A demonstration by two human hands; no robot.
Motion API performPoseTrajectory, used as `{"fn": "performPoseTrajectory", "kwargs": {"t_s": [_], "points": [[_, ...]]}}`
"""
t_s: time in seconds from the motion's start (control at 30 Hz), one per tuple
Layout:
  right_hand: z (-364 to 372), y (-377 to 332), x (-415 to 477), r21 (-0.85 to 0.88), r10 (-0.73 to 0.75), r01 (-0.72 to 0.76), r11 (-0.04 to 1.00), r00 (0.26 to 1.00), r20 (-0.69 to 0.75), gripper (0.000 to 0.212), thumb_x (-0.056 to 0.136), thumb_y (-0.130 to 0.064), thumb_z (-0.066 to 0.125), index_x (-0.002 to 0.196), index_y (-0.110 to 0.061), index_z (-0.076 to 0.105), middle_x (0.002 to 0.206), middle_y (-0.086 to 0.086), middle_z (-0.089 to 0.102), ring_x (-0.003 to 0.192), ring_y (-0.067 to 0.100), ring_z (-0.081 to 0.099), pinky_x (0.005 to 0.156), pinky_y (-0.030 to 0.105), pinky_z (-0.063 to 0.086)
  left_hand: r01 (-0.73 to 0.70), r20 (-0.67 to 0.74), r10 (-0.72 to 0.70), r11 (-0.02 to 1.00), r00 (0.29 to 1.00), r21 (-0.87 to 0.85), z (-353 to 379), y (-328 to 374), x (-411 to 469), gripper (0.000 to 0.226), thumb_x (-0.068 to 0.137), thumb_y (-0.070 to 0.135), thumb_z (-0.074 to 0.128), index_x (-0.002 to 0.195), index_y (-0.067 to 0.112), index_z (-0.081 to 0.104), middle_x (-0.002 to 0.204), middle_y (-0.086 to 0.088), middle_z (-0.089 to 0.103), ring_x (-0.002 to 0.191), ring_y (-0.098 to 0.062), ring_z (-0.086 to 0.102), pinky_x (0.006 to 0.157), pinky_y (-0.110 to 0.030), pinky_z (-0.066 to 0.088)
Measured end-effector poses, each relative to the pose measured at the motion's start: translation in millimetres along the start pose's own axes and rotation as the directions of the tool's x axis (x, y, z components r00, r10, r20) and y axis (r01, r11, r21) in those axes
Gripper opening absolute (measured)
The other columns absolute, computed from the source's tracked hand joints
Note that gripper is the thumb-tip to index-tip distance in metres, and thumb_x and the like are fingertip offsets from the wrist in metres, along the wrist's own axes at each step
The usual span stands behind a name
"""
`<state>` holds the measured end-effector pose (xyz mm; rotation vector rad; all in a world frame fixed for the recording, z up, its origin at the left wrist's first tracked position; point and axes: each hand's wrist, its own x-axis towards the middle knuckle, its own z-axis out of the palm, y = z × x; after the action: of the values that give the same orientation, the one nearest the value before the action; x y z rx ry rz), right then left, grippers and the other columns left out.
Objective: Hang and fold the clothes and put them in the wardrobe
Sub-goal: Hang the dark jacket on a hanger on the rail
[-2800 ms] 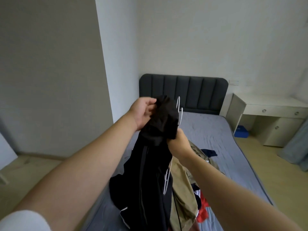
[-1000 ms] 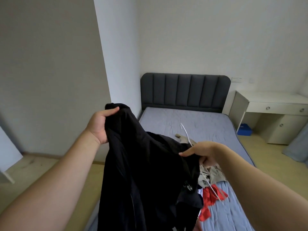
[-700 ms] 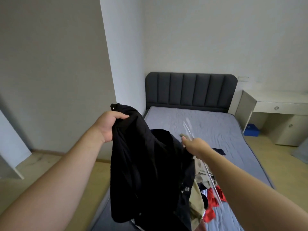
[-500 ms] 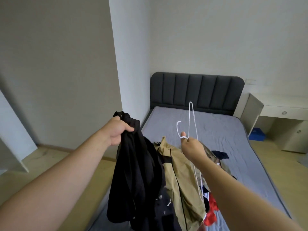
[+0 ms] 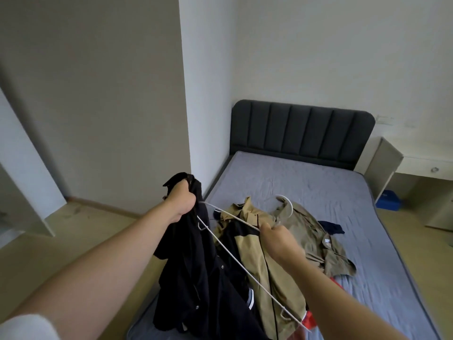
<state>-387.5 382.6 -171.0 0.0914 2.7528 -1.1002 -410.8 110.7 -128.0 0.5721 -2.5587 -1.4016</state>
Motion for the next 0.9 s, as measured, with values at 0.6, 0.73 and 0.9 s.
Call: {"fn": "performPoseTrajectory", "kwargs": {"t_s": [0.6, 0.73, 0.9], "points": [[11.1, -45.1, -21.1, 0.464, -0.084, 0.145, 0.874, 0.985, -0.15, 0.013, 0.092, -0.026, 0.035, 0.085, -0.028, 0.045, 0.068, -0.013, 0.05, 0.065, 0.015, 0.048, 0.064, 0.032, 0.04, -0.53, 0.538, 0.38, 0.834, 0.753, 0.153, 4.4, 94.4, -91.0, 0.048, 0.082, -0.009, 0.043, 0.116, 0.022, 0.056, 0.1, 0.003, 0.062, 0.098, -0.015, 0.059, 0.08, -0.021, 0.045], [8.7, -44.2, -27.1, 0.651, -0.074, 0.119, 0.75, 0.993, -0.096, 0.039, 0.089, -0.017, 0.041, 0.053, -0.029, 0.033, 0.049, -0.008, 0.034, 0.043, 0.01, 0.029, 0.038, 0.018, 0.025, -0.579, 0.552, 0.431, 0.807, 0.714, 0.119, 0.2, 92.1, -94.6, 0.024, 0.079, -0.001, 0.056, 0.091, 0.02, 0.056, 0.081, -0.002, 0.064, 0.076, -0.018, 0.062, 0.065, -0.026, 0.049], [4.5, -47.9, -31.4, 0.673, -0.118, 0.195, 0.713, 0.98, -0.159, 0.037, 0.091, -0.014, 0.043, 0.057, -0.026, 0.044, 0.048, -0.014, 0.042, 0.043, 0.004, 0.038, 0.04, 0.016, 0.032, -0.791, 0.495, 0.619, 0.507, 0.61, 0.342, 6.7, 86.1, -84.5, 0.029, 0.076, 0.045, 0.066, 0.091, 0.021, 0.057, 0.086, 0.005, 0.062, 0.081, -0.016, 0.059, 0.082, -0.035, 0.051]]}}
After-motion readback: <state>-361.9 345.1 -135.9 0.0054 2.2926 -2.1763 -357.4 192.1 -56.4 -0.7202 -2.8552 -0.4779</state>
